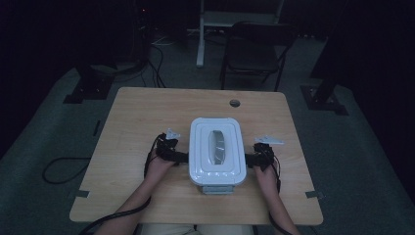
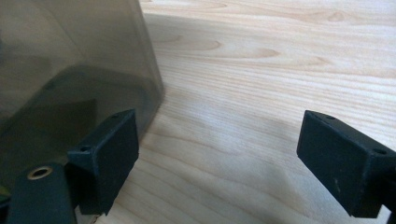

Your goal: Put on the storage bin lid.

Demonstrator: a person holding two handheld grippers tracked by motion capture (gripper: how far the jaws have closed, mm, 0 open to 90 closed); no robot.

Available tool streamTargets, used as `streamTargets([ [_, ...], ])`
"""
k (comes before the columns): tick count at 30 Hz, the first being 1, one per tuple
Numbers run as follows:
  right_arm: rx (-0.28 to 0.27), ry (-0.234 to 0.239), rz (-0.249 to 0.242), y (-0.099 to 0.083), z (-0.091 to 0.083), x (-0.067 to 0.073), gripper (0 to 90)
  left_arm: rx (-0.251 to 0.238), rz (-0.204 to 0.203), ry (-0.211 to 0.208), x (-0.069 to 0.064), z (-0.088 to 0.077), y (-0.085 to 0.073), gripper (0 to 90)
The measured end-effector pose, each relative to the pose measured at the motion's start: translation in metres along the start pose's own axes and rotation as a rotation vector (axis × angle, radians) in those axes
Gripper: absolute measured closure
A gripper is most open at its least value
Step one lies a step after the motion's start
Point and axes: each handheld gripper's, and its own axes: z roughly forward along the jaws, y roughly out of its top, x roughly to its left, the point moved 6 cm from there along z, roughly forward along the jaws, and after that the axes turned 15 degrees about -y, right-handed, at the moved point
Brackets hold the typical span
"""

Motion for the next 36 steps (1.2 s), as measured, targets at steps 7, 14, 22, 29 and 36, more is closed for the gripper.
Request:
streamTargets([
  [7,-0.006,-0.003,0.004,-0.004,-0.002,-0.001,12.7,-0.030,0.021,-0.013,0.000,-0.013,0.007,2.0],
  [14,-0.013,-0.005,0.018,-0.008,-0.007,-0.006,12.7,-0.029,0.010,-0.020,0.005,-0.021,0.000,2.0],
  [22,-0.018,-0.031,0.029,-0.013,-0.015,-0.018,12.7,-0.025,-0.012,0.011,0.018,-0.038,-0.010,2.0],
  [29,-0.024,-0.058,0.043,-0.017,-0.019,-0.028,12.7,-0.019,-0.028,0.063,0.030,-0.052,-0.019,2.0],
  [36,-0.028,-0.116,0.038,-0.021,-0.022,-0.039,12.7,-0.033,-0.062,0.127,0.044,-0.072,-0.029,1.9],
])
